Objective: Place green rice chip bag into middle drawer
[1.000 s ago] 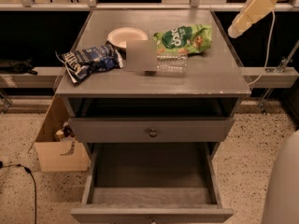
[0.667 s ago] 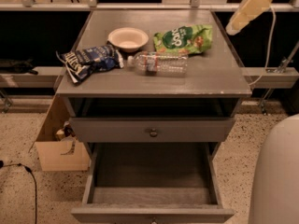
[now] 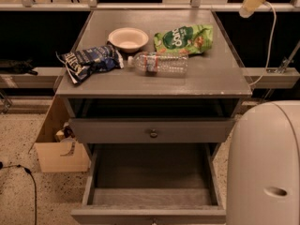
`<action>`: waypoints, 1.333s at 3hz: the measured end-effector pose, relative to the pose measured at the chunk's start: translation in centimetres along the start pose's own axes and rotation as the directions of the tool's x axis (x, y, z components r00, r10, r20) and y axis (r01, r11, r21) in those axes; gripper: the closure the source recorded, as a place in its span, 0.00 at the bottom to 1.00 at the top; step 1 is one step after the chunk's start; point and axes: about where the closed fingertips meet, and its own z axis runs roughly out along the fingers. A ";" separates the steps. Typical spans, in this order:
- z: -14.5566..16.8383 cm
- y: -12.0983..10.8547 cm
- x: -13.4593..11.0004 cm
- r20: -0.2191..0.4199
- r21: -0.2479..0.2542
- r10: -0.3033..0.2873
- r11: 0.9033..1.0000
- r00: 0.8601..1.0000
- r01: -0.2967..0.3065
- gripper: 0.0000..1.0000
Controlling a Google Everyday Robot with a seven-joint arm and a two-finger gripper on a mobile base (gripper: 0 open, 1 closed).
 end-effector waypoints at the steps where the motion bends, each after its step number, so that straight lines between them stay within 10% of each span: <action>1: 0.2 -1.9 1.4 -0.082 0.073 0.019 0.997 0.996 -0.013 0.00; 3: 1.0 -1.0 0.5 -0.018 0.031 0.030 0.999 0.999 -0.029 0.00; 4: 4.6 2.0 0.4 0.061 -0.118 0.079 0.990 0.995 -0.071 0.00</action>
Offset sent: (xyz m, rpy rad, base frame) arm 0.0088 -0.0154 0.0027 -0.0558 -0.0211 -0.0648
